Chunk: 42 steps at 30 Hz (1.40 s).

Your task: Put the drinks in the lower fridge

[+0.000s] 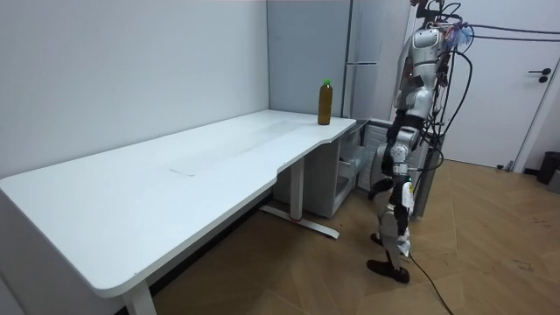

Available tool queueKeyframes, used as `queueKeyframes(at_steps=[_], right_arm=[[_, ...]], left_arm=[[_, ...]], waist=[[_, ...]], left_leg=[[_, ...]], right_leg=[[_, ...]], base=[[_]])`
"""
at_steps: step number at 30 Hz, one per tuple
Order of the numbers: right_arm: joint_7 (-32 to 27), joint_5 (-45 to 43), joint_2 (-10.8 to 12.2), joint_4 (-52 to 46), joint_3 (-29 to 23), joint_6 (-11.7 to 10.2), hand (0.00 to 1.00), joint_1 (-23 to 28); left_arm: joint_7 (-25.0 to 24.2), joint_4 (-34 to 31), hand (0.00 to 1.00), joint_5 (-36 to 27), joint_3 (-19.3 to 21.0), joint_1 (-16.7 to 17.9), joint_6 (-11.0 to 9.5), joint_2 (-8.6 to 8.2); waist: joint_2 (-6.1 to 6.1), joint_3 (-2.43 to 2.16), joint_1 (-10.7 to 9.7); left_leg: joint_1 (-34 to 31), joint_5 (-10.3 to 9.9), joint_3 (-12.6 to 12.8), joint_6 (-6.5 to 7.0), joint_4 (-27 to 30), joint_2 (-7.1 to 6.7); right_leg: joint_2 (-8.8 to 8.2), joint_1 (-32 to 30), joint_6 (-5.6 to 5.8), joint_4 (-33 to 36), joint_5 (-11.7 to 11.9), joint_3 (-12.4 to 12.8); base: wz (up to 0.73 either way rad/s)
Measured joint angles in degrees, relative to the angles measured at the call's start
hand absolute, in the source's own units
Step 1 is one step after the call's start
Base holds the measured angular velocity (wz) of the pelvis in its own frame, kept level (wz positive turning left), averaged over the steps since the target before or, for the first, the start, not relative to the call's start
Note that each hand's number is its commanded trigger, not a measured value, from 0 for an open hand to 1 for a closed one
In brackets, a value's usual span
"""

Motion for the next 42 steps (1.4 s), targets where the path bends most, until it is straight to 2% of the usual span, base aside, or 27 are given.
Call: queueKeyframes(at_steps=[4,6,7,9,10,12,17,20,25,28,32,34,37,40,42], right_arm=[[-0.71,-2.95,-0.06,-0.54,-0.8,-0.51,0.0,-0.01],[-1.67,-3.66,0.06,-1.51,-0.99,-0.68,0.0,-0.11],[-1.99,-3.66,0.05,-1.53,-0.83,-0.7,0.0,-0.06],[-2.58,-3.93,0.08,-1.54,-0.53,-1.18,0.0,0.09],[-2.67,-4.3,0.12,-1.57,-0.58,-1.44,0.0,0.55],[-3.09,-4.95,0.11,-2.35,-0.59,-1.89,0.0,1.26],[-3.65,-5.09,0.1,-2.32,-0.63,-2.16,0.0,1.77],[-2.57,-5.87,0.0,-2.42,-0.6,-2.75,0.0,2.15],[-1.57,-6.93,0.13,-1.55,-0.55,-3.77,0.0,1.85],[-0.37,-7.44,0.11,-1.47,-0.57,-3.99,0.0,1.57],[0.7,-7.1,0.09,-1.42,-0.4,-4.49,0.0,1.13],[1.05,-6.76,0.08,-1.22,0.31,-5.32,0.0,1.03],[1.64,-6.83,0.07,-0.82,0.79,-5.75,0.0,0.57],[2.49,-6.79,0.07,-0.81,0.75,-6.0,0.0,0.17],[2.87,-6.79,0.07,-0.73,0.74,-6.05,0.0,-0.01]], left_arm=[[6.14,-9.65,0.0,7.04,-0.04,-1.11,-1.93,0.09],[11.33,-18.76,0.0,12.38,-1.43,-1.78,-2.45,0.44],[12.43,-20.8,0.0,14.39,-2.08,-2.05,-2.62,0.65],[15.57,-28.95,0.0,23.42,-3.34,-2.45,-4.09,0.81],[16.22,-30.89,0.0,25.19,-3.3,-2.54,-4.18,0.83],[19.05,-39.05,0.0,29.5,-3.44,-2.61,-4.65,0.85],[22.15,-46.59,0.0,38.26,-4.79,-2.38,-6.15,1.22],[22.43,-51.05,0.0,38.58,-6.35,-2.34,-6.17,1.23],[18.19,-58.32,0.0,38.59,-8.71,-2.3,-6.7,1.23],[13.59,-63.89,0.0,38.57,-9.7,-2.32,-6.76,1.23],[6.95,-71.11,0.0,38.47,-14.14,-2.34,-6.91,1.26],[3.34,-71.85,0.0,38.46,-16.57,-2.37,-7.13,1.4],[-2.53,-71.81,0.0,38.47,-19.71,-2.38,-7.05,1.55],[-8.4,-71.82,0.0,38.44,-21.34,-2.53,-6.81,1.67],[-12.18,-71.83,0.0,38.39,-22.47,-2.59,-6.55,2.69]], waist=[[0.68,-0.19,-0.12],[0.83,-0.23,-0.37],[0.85,-0.25,-0.18],[0.82,-0.35,-0.07],[0.83,-0.37,-0.2],[0.74,-0.41,-0.37],[0.71,-0.41,-0.6],[0.62,-0.4,-0.98],[0.04,-0.16,-1.58],[-0.24,-0.06,-1.9],[-0.34,-0.03,-2.14],[-0.38,-0.01,-2.35],[-0.62,0.5,-3.34],[-0.68,0.55,-3.94],[-0.81,0.57,-4.83]], left_leg=[[0.13,0.0,0.02,0.0,-0.11,0.01],[-0.09,0.0,-0.08,0.0,-0.07,-0.02],[-0.26,0.0,-0.11,0.01,-0.05,-0.04],[-0.67,0.01,0.07,0.01,-0.02,-0.03],[-0.61,0.01,0.07,0.01,-0.03,-0.03],[-0.56,0.01,0.08,0.01,-0.08,-0.04],[-0.49,0.0,0.04,0.01,-0.08,-0.03],[-0.48,0.01,-0.23,0.01,-0.04,-0.04],[0.13,0.0,-0.68,0.0,0.03,-0.06],[-0.19,0.0,-0.63,0.01,0.02,-0.04],[-0.51,0.01,-0.61,0.02,0.04,-0.02],[-0.45,0.02,-0.62,0.02,0.05,-0.03],[-0.63,0.02,-0.66,0.02,0.29,0.01],[-0.85,0.01,-0.65,0.01,0.38,0.19],[-1.15,0.01,-0.66,0.01,0.38,0.29]], right_leg=[[0.05,0.39,0.0,0.04,0.0,0.08],[0.03,-0.13,-0.01,0.09,0.0,-0.03],[0.02,-0.32,0.0,0.16,0.0,-0.02],[0.03,-0.63,-0.01,0.42,0.0,-0.07],[0.04,-0.59,-0.01,0.37,0.0,-0.09],[0.04,-0.58,0.0,0.28,0.0,-0.13],[0.1,-0.49,0.0,0.05,0.01,0.02],[0.03,-0.45,0.0,0.05,0.0,-0.14],[-0.02,0.26,0.03,-0.09,-0.03,-0.36],[0.03,0.09,0.04,-0.1,-0.04,0.03],[0.01,-0.04,0.04,-0.09,-0.04,0.02],[0.02,0.03,0.04,-0.12,-0.04,0.02],[0.0,-0.03,0.04,-0.19,-0.03,-0.02],[-0.03,-0.53,0.04,-0.09,-0.03,0.09],[-0.01,-0.76,0.04,-0.06,-0.03,0.09]], base=[[0.0],[0.0],[0.0],[-0.04],[0.0],[0.0],[0.0],[0.04],[0.05],[-0.01],[0.0],[0.0],[0.0],[0.0],[0.0]])
